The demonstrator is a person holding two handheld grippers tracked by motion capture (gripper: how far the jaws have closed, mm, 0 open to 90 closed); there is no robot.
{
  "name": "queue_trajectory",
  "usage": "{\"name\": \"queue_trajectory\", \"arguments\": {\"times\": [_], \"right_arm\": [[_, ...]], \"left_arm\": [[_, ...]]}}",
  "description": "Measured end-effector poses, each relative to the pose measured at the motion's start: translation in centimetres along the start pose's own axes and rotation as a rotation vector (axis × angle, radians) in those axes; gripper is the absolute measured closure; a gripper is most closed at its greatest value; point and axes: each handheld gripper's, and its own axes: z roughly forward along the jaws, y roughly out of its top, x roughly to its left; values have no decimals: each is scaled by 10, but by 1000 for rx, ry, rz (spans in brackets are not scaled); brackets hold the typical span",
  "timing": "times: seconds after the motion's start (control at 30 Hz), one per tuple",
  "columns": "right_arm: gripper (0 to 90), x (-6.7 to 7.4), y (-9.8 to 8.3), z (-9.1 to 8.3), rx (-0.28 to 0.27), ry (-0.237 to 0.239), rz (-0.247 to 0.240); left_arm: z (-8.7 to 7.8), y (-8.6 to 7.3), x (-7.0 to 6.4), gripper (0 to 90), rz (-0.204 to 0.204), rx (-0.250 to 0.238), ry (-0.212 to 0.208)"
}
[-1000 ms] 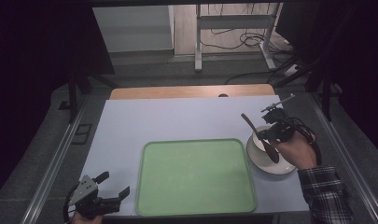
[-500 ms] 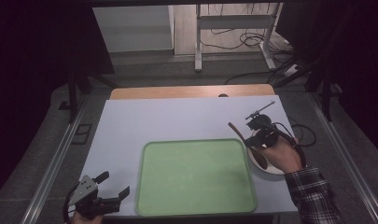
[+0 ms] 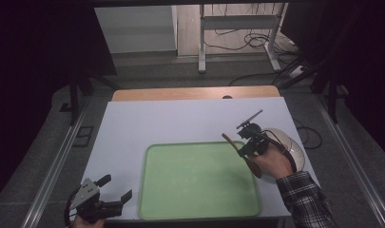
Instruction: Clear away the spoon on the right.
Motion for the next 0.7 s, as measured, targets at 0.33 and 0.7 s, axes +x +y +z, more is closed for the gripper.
{"name": "queue_trajectory", "arguments": {"times": [0.33, 0.7], "right_arm": [[855, 10, 2, 25, 39, 27, -11], [851, 13, 0, 49, 74, 50, -15]], "left_arm": [[0, 0, 0, 18, 1, 1, -1], [0, 0, 0, 18, 0, 2, -1]]}}
